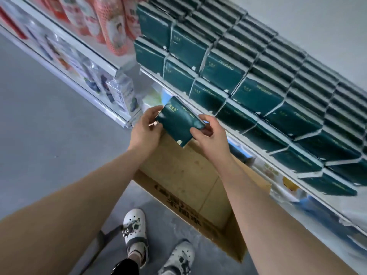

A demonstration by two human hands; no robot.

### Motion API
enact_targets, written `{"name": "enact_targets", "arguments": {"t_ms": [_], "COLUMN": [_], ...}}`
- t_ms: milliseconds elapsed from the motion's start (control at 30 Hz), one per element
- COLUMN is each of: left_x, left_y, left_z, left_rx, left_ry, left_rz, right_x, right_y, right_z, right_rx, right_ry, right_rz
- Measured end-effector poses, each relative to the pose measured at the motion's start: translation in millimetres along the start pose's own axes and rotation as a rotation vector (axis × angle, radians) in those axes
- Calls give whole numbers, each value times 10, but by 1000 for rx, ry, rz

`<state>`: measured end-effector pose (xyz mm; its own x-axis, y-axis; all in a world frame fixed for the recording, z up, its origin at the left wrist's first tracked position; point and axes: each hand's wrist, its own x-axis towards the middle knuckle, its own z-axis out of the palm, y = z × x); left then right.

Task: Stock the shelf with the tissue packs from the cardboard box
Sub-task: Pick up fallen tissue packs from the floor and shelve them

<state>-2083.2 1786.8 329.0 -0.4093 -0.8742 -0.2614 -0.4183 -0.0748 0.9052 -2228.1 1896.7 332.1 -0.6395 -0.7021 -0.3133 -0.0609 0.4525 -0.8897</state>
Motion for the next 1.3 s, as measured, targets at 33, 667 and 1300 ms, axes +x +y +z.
{"name": "enact_targets", "arguments": {"t_ms": [33,667,1300], "left_x": [40,1027,2169], "left_y": [14,187,601], "left_z": [-55,-619,-1097], "left_rx": [-7,-61,-79], "left_ry": [12,70,-135], "left_rz": [-5,2,160], "right_x": [39,722,1470], "right_y": [-59,-819,-1666], "right_z": [35,697,1278], "right_rx": [-16,-102,-228], "right_ry": [-8,83,363], "right_rz": [-16,-257,-365]}}
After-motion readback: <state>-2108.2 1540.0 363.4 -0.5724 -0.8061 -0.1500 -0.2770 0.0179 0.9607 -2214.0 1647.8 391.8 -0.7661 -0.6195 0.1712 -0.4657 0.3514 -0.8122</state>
